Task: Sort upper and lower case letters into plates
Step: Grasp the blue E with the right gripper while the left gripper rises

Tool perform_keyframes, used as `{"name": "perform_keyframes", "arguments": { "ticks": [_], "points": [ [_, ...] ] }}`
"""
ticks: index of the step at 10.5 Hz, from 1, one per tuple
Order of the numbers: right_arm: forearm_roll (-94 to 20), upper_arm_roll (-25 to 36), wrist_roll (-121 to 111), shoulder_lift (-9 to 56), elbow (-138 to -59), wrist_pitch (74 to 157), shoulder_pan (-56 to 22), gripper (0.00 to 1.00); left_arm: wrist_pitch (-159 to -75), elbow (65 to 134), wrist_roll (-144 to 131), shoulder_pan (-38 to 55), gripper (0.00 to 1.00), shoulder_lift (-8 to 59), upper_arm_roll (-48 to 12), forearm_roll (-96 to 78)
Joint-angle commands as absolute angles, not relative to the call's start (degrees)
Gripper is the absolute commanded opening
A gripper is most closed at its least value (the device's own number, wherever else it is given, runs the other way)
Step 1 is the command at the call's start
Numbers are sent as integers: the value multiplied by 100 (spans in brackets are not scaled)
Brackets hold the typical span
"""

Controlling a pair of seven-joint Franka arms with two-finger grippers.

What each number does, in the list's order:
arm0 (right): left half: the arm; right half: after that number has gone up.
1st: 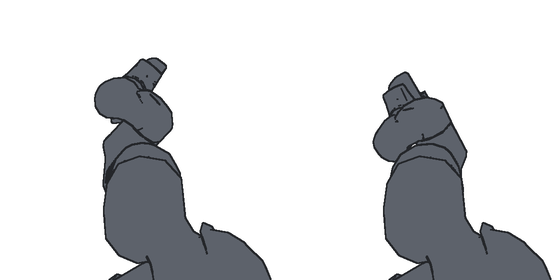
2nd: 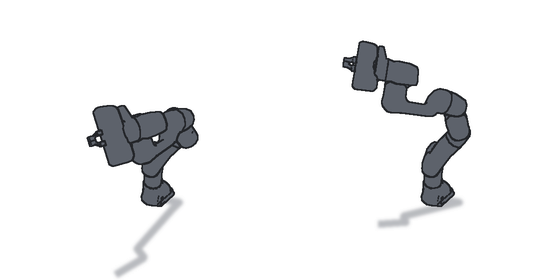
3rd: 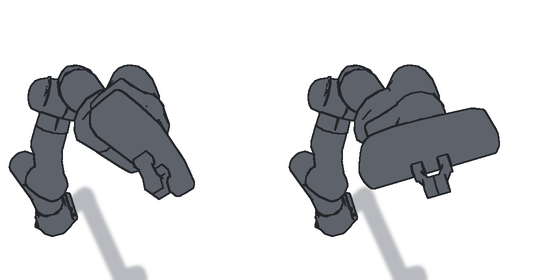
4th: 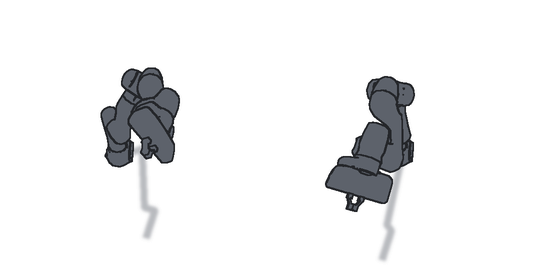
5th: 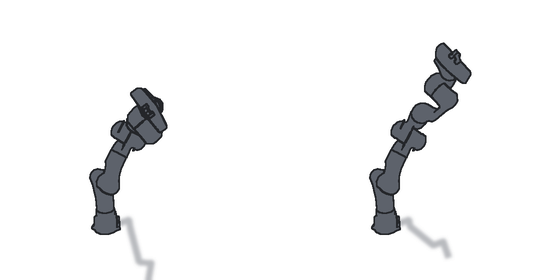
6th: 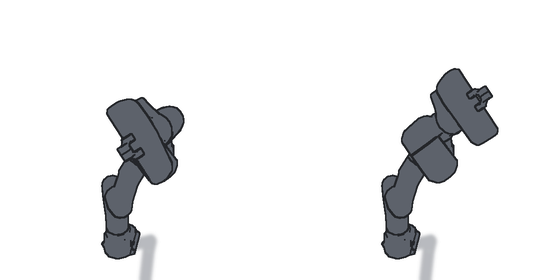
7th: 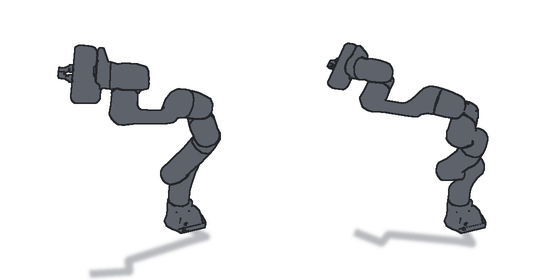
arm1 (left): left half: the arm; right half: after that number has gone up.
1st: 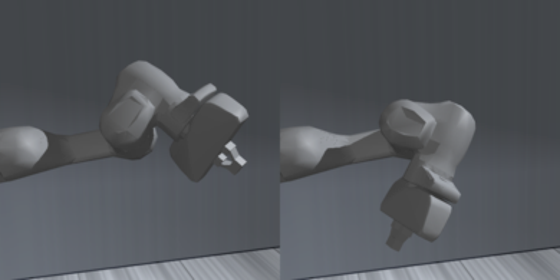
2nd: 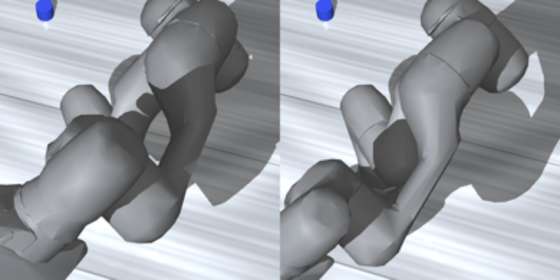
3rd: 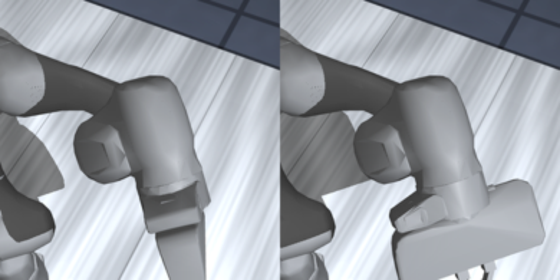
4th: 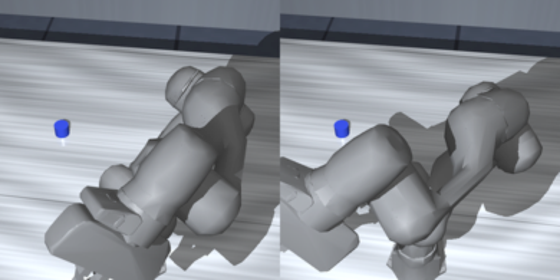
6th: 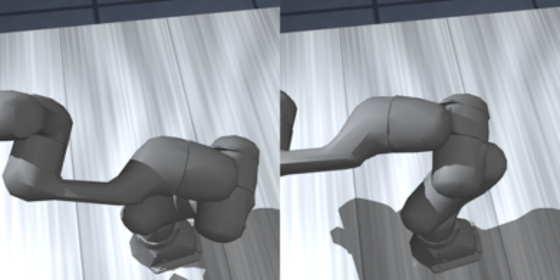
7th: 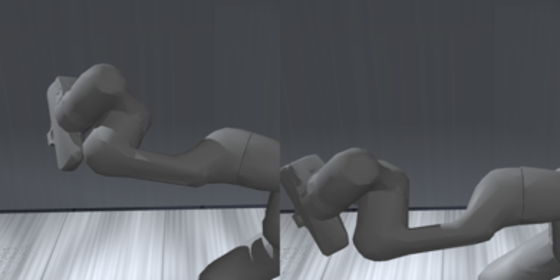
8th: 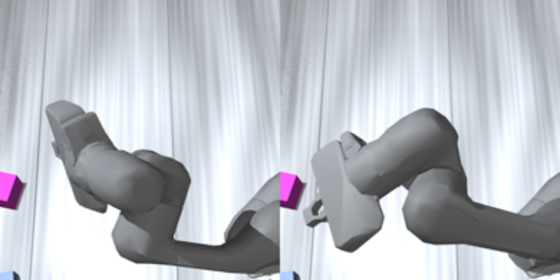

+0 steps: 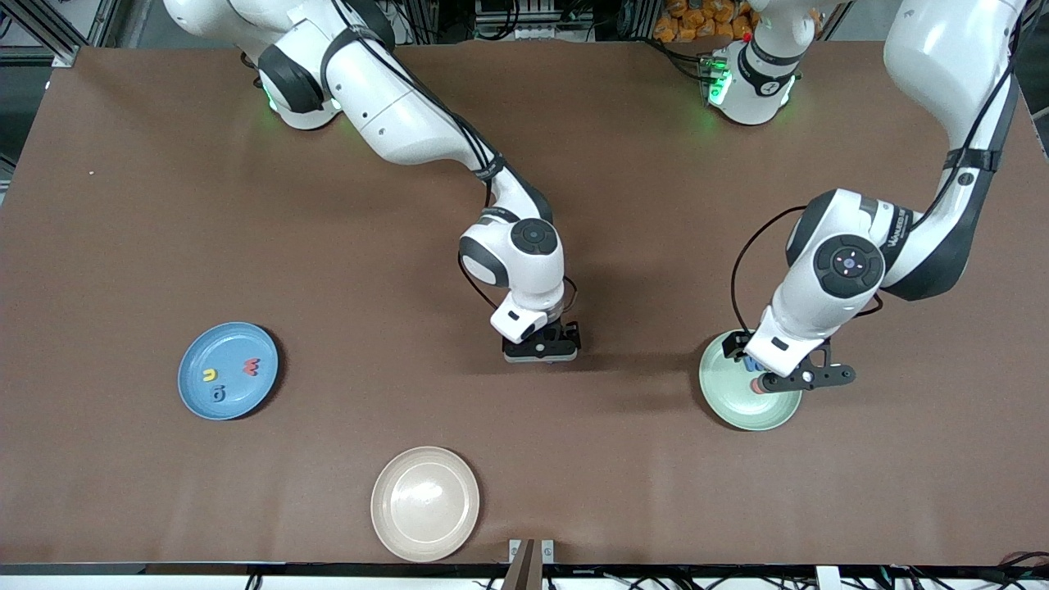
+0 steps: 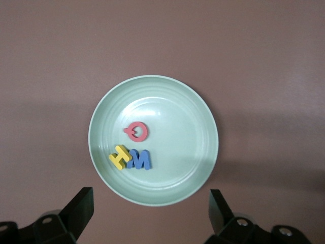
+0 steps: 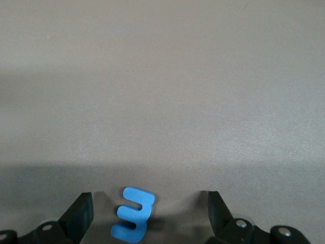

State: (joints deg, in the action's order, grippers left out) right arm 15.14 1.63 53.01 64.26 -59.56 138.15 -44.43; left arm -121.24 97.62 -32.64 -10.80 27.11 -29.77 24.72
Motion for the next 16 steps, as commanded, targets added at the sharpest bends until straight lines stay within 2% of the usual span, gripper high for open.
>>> {"name": "perform_keyframes", "arguments": {
  "ticks": [1,2,4,7,8,12,16],
  "points": [
    [1652,228,5353,6530,-5766,13808,-4500,100,-11936,9870,-3287,-1134,100,2383,-3094,2146],
    [1644,229,5353,6530,-5766,13799,-4500,90,-11883,9861,-3287,-1108,100,2321,-3111,1988],
    [1635,220,5440,6522,-5801,13799,-4578,50,-11874,9861,-3296,-1108,100,2241,-3260,1881],
    [1591,220,5607,6513,-5809,13781,-4579,9,-11874,9861,-3690,-1073,100,2276,-3576,1819],
    [1582,220,5755,6504,-5853,13755,-4579,0,-11874,9861,-3726,-1072,100,2285,-3612,1819],
    [1547,211,5810,6276,-6117,13781,-4500,0,-11874,9773,-4296,-836,100,2312,-3718,1811],
    [1529,115,5617,5925,-6126,13588,-4009,0,-11874,9650,-4956,-388,100,2513,-3718,1819]
  ]
}}
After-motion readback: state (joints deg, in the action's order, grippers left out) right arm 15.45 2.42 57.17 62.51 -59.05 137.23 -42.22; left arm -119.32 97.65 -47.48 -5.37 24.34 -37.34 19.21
